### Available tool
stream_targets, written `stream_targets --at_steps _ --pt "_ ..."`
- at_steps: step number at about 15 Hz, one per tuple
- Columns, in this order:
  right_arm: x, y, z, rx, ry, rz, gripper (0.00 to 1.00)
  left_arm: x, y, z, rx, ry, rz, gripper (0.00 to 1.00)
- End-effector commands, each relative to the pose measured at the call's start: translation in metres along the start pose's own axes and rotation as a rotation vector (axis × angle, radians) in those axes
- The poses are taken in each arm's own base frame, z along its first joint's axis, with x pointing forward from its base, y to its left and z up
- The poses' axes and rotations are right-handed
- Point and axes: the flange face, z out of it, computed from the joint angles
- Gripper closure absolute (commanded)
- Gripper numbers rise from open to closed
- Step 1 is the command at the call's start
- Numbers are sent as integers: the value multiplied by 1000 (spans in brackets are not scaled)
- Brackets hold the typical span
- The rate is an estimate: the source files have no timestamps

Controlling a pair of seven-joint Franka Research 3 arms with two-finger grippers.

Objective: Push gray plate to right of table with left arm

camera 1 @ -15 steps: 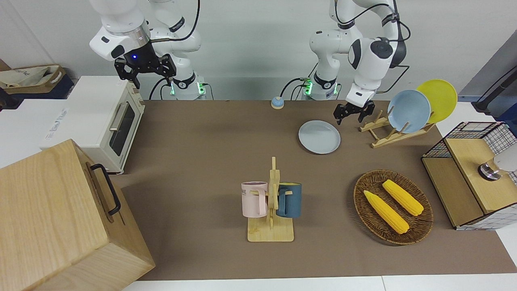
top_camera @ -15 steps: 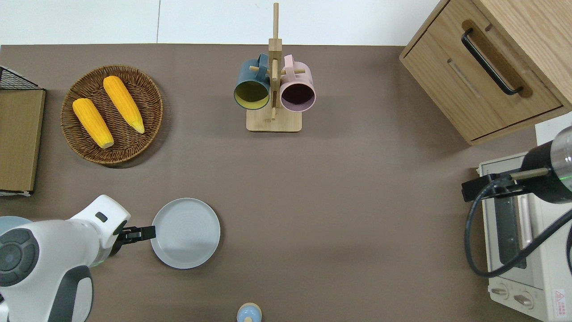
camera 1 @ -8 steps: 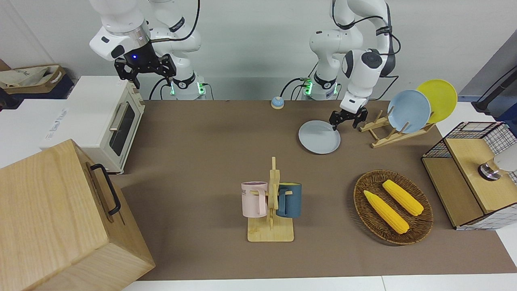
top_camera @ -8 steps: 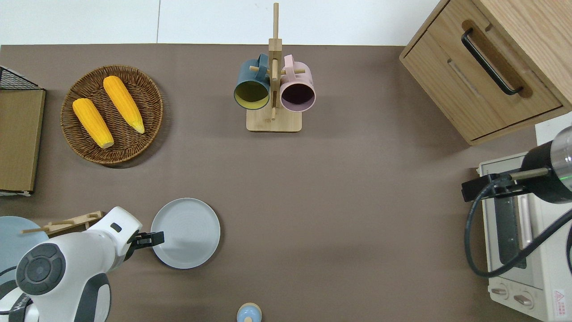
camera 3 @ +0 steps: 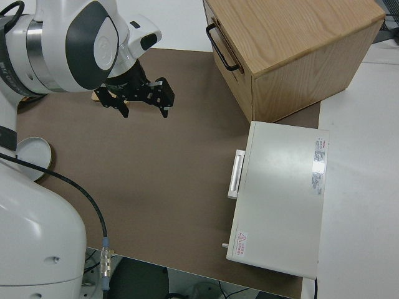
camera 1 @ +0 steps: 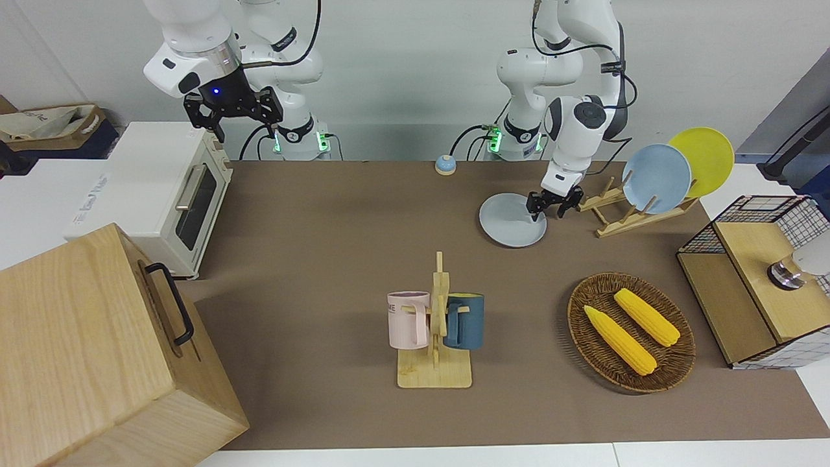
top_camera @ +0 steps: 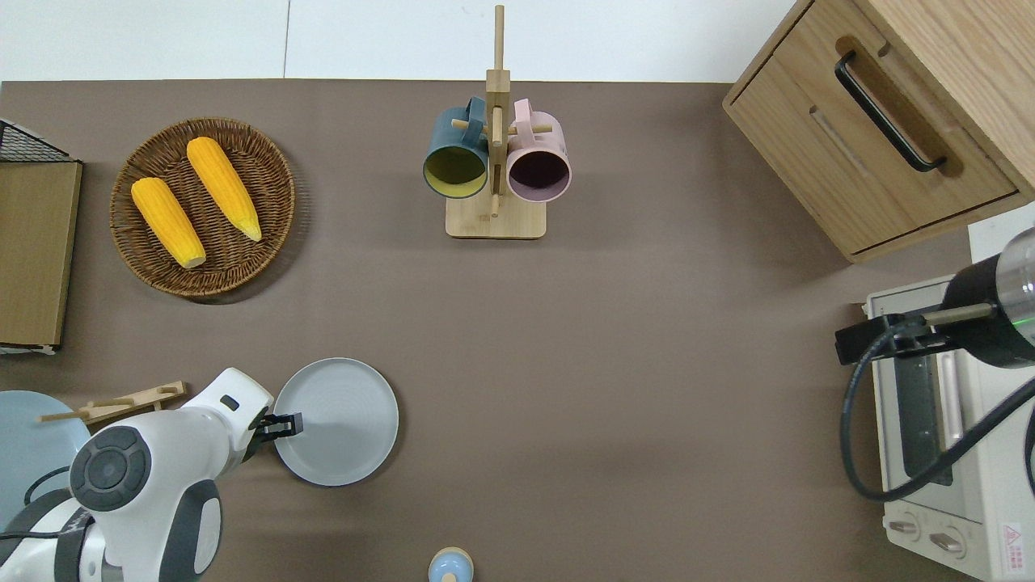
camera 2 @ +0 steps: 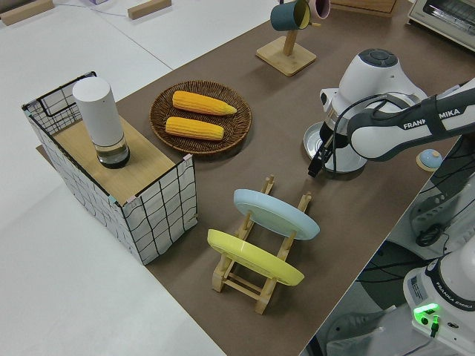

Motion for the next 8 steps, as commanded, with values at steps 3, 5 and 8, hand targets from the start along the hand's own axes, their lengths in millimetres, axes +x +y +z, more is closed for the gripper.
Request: stream_targets --at_steps 3,5,8 --pt "-3 1 -4 4 -4 13 17 -2 3 -1 -11 15 -12 1000" --pt "-3 1 -4 4 -4 13 17 -2 3 0 -12 13 -13 1000" --pt "-3 1 -4 4 -4 13 17 -2 3 1 -11 10 -13 1000"
